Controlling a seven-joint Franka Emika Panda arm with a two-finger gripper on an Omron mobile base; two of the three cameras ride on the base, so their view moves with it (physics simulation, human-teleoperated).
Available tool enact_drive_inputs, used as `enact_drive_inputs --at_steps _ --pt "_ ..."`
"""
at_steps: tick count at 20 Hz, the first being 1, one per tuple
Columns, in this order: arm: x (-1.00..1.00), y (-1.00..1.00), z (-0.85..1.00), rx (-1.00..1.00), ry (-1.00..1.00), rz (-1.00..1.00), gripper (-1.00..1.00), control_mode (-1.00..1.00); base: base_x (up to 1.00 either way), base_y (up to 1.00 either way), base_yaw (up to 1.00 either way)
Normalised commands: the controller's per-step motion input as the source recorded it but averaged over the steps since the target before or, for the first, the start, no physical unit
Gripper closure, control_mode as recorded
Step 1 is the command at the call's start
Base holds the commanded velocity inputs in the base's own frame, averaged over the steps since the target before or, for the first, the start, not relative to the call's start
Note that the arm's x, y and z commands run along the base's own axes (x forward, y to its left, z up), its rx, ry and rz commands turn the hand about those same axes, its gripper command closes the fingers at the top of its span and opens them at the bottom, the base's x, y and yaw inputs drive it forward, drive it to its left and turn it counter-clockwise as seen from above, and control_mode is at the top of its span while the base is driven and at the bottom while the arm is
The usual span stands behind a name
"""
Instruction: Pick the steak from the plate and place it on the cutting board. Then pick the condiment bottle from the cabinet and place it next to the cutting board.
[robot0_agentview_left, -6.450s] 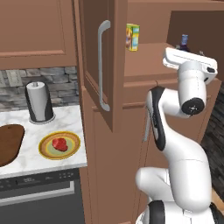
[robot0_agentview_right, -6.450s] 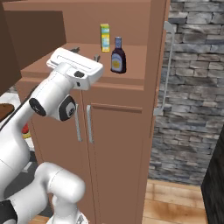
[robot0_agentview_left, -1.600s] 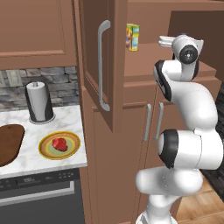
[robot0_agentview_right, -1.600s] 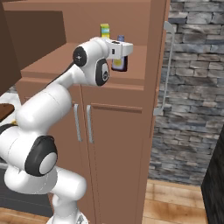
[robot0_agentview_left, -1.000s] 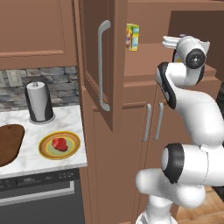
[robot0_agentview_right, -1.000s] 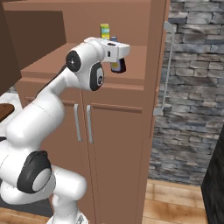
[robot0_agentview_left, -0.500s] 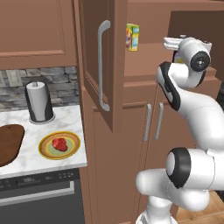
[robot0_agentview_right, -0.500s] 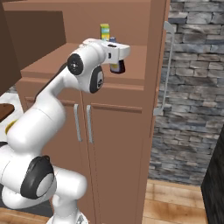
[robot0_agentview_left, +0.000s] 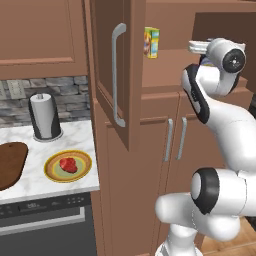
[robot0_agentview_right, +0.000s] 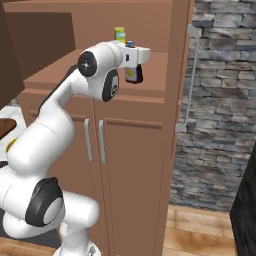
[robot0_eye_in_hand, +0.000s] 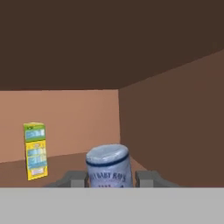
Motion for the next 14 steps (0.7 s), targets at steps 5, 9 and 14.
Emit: enact_drive_inputs --at_steps 5,9,14 --pt "-0.37 0.0 0.24 0.0 0.09 0.01 1.0 -1.0 0.0 0.0 0.0" --pt "-0.6 0.0 0.17 0.0 0.02 0.02 1.0 -1.0 0.0 0.0 0.0" --pt "-0.66 0.0 0.01 0.0 0.0 0.03 1.0 -1.0 0.0 0.0 0.0"
